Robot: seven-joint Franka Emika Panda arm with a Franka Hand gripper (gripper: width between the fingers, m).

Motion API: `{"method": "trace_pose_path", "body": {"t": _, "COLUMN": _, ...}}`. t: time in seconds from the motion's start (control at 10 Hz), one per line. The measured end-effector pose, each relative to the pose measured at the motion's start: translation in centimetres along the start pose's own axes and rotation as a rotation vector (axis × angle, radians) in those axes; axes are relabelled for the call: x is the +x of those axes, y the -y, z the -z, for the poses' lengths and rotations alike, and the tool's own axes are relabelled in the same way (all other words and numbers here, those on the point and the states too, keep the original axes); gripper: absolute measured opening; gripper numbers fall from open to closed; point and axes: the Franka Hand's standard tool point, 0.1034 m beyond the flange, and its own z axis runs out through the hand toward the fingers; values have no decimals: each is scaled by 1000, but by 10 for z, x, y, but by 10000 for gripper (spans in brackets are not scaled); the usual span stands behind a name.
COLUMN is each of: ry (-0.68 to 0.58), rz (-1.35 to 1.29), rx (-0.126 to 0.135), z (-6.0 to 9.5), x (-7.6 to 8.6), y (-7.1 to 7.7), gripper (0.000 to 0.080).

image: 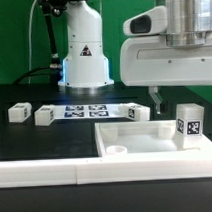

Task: Assemble one leg

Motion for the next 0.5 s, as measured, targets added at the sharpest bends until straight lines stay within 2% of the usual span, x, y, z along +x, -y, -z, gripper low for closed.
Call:
{"method": "trace_pose_path", "body": {"t": 0.1, "ry": 3, "rz": 104, "rx": -15, "z": 0, "x": -1, "y": -1, "gripper": 649}}
{"method": "trace_pose_path", "body": {"t": 0.5, "ry": -7, "rz": 389, "rx": -22, "z": -3, "x": -1, "y": -1, "gripper": 649}}
